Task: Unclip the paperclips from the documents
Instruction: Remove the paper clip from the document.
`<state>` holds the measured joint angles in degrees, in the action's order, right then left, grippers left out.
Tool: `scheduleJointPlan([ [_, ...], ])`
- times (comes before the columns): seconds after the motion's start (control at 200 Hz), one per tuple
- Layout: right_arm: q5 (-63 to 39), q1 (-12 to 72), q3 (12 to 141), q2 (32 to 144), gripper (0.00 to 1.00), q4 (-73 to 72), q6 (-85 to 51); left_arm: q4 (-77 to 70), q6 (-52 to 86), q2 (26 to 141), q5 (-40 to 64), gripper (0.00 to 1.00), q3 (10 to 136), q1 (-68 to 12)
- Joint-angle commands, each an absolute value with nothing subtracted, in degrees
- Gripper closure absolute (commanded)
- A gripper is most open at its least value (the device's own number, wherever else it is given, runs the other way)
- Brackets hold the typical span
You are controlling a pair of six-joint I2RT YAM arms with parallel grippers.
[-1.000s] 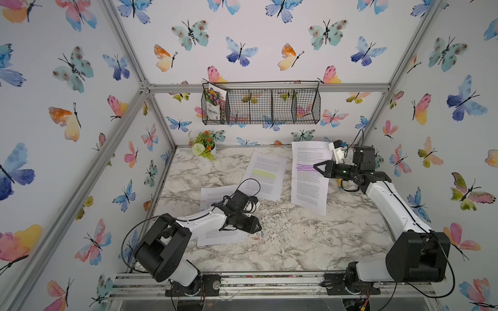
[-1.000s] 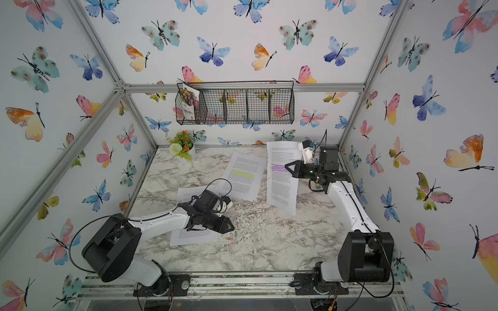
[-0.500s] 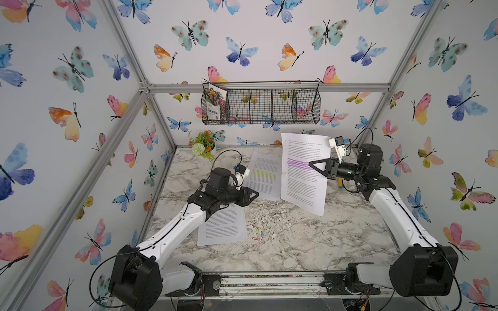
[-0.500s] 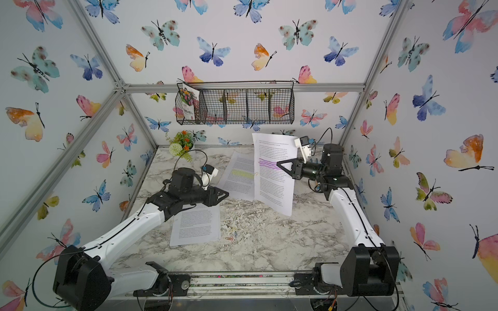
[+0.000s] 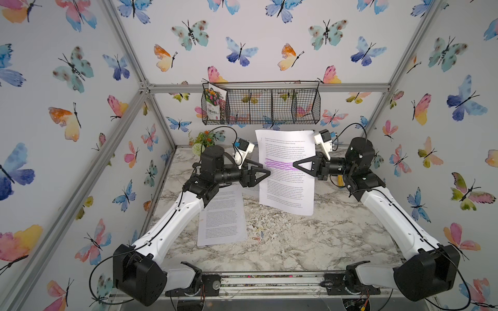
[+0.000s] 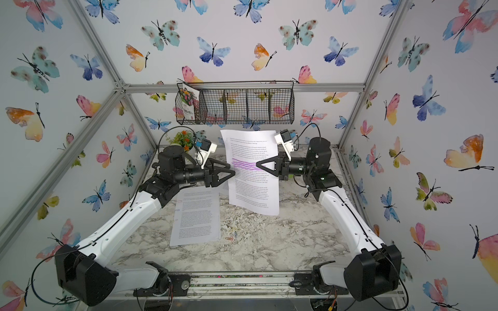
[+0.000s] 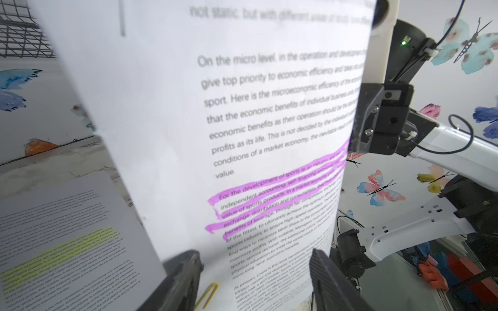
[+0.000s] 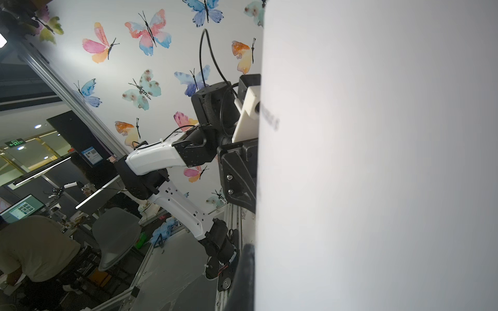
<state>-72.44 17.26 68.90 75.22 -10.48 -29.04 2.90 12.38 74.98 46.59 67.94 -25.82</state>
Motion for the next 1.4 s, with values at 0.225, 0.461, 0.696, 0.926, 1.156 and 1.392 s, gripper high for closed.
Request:
scheduleJointPlan([
  [0.225, -75.76, 18.37, 71.06, 75.5, 0.98, -17.24, -32.14, 1.42, 11.62, 74.09, 33.99, 0.33, 63.59, -24.87],
  [0.461, -74.84, 18.48, 70.51, 76.07, 0.98, -17.52, -30.42, 0.41, 15.12, 77.98, 53.3, 0.4, 68.2, -24.87],
  [0.696, -75.06, 18.51, 70.22, 76.73, 0.98, -18.12, -30.11, -1.72, 18.01, 79.34, 62.62, 0.51, 67.9, -24.93],
  [0.926, -74.2, 18.46, 69.93, 76.93, 0.98, -16.92, -28.08, -0.36, 19.22, 78.21, 62.93, 0.81, 66.59, -24.8],
  [1.156, -73.06, 18.46, 69.43, 76.4, 0.98, -15.9, -26.56, -0.02, 20.3, 76.14, 61.03, 0.95, 64.57, -23.88],
  [1.392, -72.77, 18.46, 69.08, 75.76, 0.98, -13.89, -24.97, -0.07, 21.09, 74.45, 58.77, 0.95, 63.56, -21.84],
])
